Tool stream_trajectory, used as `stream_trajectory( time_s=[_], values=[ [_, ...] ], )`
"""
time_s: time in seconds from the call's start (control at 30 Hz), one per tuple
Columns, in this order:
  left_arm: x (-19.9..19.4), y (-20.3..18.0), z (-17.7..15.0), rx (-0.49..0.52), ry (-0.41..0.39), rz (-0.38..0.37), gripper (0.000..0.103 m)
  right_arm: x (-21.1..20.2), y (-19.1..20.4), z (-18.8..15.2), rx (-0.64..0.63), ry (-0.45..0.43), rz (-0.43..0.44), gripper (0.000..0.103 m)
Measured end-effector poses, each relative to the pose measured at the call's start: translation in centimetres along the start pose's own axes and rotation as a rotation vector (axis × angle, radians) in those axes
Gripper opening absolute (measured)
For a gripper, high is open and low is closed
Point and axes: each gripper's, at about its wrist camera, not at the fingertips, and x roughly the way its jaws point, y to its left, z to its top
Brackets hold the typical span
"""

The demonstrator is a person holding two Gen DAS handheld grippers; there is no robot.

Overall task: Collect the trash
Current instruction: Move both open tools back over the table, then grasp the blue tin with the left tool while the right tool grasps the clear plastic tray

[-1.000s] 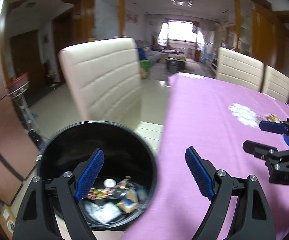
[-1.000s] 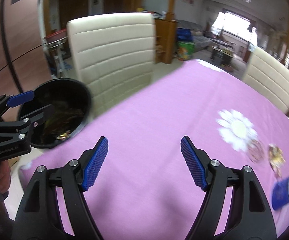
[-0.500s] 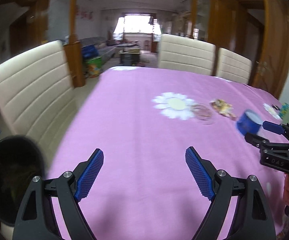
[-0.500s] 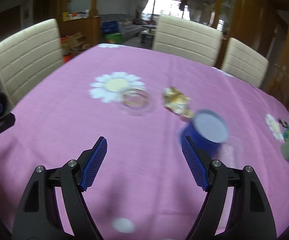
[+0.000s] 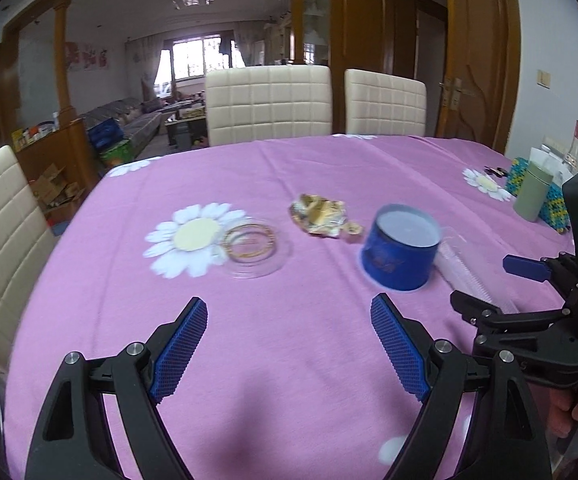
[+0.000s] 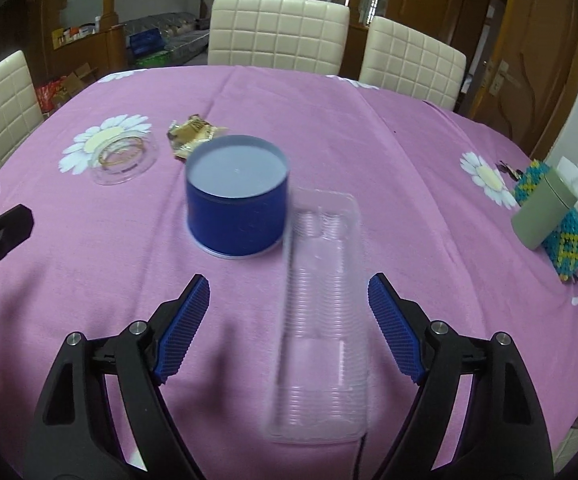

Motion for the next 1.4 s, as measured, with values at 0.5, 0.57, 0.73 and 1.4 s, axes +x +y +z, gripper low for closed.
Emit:
stream_trajectory(
  time_s=[0.5,0.57,0.73,1.4],
  values=[
    [3.9,-5.4,1.8,0.088,0.031,-0.043,0.082,2.7,-3.9,-1.2,0.090,0.095,0.066,0.045],
    [4.4,-6.1,1.9,0.111,0.036,-0.038,0.082,2.6,-4.5,-1.2,0.105,0.087,0.053,0.042],
    [6.0,-7.2,2.5,0.140,0.043,-0.025,0.082,2.8,-6.0,-1.1,0.147,0.088,0.038,0.042],
    [13.3,-11.7,5.3,0.274,0.120,-0.009,0.082,4.8,-7.6,1.2,0.156,0.088,0.060,0.043]
  ],
)
